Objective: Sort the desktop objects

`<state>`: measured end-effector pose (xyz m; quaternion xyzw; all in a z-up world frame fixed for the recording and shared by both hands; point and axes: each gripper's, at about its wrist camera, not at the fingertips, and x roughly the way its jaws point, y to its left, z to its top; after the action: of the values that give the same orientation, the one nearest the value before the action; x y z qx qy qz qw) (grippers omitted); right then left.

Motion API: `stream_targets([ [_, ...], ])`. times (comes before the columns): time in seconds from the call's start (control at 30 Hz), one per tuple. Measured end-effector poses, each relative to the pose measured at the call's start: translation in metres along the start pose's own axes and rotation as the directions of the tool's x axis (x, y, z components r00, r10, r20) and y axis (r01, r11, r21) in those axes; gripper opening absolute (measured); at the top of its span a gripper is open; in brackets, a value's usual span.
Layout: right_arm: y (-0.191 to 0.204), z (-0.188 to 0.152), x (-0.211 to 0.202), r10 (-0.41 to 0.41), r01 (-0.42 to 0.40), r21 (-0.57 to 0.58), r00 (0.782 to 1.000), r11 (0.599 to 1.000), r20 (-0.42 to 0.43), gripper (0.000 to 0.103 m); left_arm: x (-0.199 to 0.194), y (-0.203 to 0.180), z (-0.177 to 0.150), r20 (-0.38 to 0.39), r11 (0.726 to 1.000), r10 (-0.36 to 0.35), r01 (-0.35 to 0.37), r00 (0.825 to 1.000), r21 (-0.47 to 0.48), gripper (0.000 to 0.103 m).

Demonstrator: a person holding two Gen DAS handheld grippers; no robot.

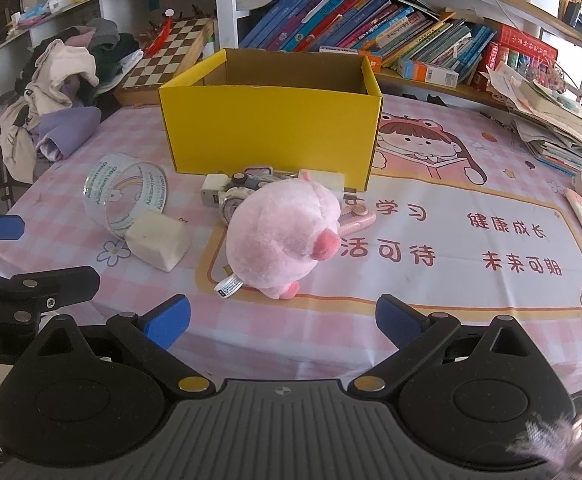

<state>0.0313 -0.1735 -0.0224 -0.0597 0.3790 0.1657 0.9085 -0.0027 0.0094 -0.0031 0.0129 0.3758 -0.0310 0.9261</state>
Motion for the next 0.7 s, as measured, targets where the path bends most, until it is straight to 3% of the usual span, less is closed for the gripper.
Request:
stream_targets([
  [0.7, 0.003, 0.01, 0.008, 0.005, -0.005, -0.008, 1.0, 1.0, 0.0, 0.1, 0.002, 0.009, 0.003, 0.024, 1.0, 0.007, -0.006, 1.0, -0.014, 0.103],
])
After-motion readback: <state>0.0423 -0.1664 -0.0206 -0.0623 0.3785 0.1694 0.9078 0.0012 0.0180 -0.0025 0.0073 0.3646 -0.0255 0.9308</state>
